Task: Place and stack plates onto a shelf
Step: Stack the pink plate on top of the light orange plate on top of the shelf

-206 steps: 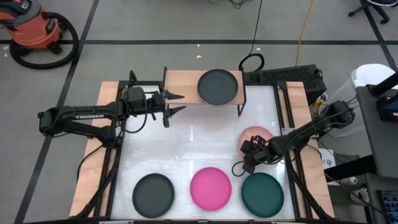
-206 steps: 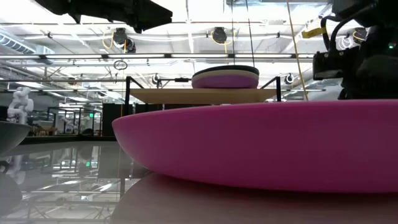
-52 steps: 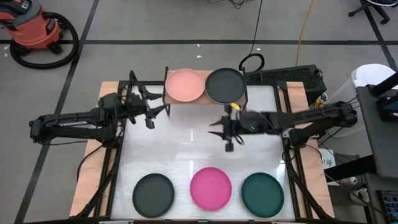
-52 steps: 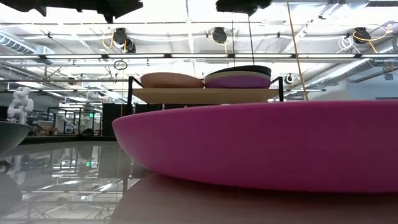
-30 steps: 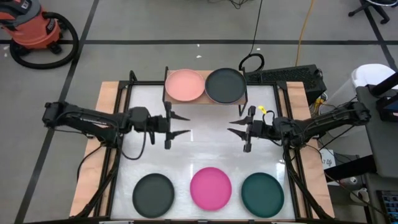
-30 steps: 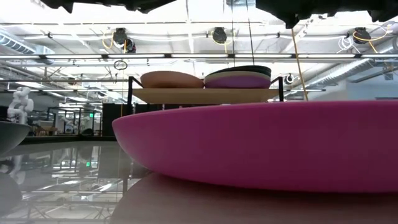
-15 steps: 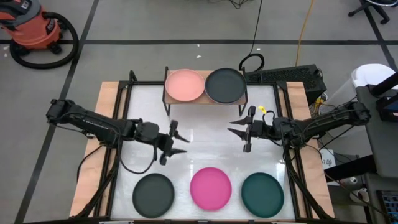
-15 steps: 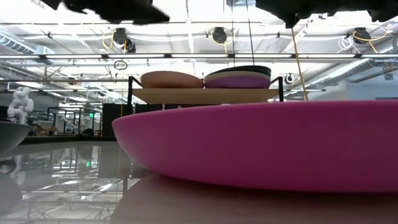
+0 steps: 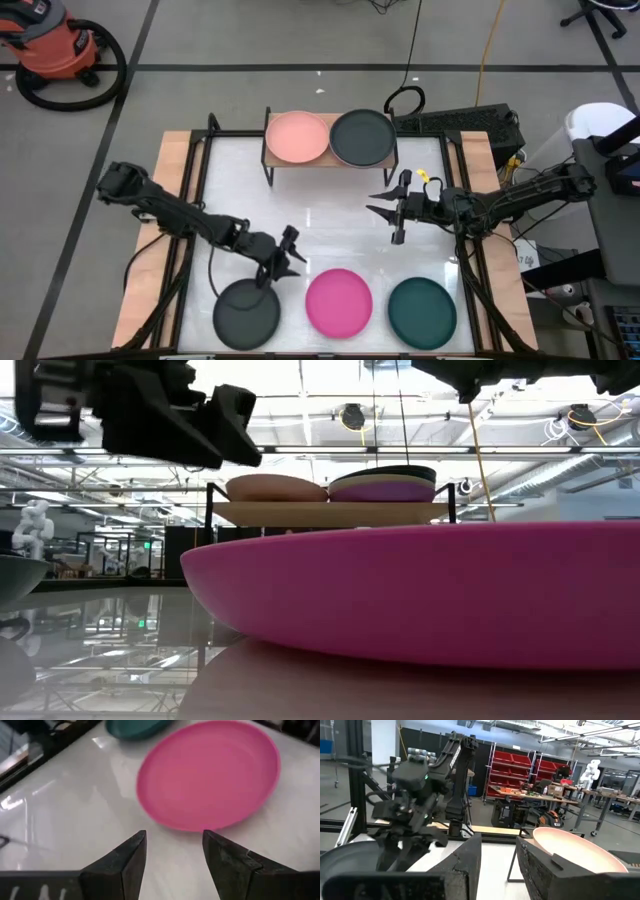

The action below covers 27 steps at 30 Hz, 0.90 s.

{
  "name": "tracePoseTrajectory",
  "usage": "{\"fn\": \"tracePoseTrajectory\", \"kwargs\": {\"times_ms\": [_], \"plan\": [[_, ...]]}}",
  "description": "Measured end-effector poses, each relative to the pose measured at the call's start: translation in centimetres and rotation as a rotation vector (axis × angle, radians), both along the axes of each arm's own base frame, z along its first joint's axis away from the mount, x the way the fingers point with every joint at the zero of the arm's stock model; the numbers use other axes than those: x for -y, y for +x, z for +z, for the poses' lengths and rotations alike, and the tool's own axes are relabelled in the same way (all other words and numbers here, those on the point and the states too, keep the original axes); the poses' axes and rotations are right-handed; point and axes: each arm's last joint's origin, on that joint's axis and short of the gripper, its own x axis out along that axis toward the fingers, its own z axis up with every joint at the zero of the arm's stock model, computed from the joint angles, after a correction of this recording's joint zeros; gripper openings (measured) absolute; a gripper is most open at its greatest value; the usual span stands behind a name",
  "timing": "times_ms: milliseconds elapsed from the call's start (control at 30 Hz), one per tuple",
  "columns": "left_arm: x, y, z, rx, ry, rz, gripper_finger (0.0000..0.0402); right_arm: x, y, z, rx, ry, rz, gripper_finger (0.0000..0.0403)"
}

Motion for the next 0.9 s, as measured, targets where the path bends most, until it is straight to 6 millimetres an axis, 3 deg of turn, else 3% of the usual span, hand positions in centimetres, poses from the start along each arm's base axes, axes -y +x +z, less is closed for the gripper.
{"fn": "tracePoseTrajectory", "kwargs": {"times_ms": [400,567,900], "plan": [[4.3,2.2,-1.6,0.034,0.262,-0.261,0.02,-0.8,-0.1,0.0,0.002,0.004,0.038,0.0105],[4.5,2.9,-2.7,-0.038,0.416,-0.371,0.02,-1.1,-0.2,0.0,0.003,0.005,0.053,0.0105],[5.0,4.2,-4.2,-0.111,0.541,-0.499,0.02,-1.2,-0.2,0.1,0.012,0.014,0.058,0.0105]]}}
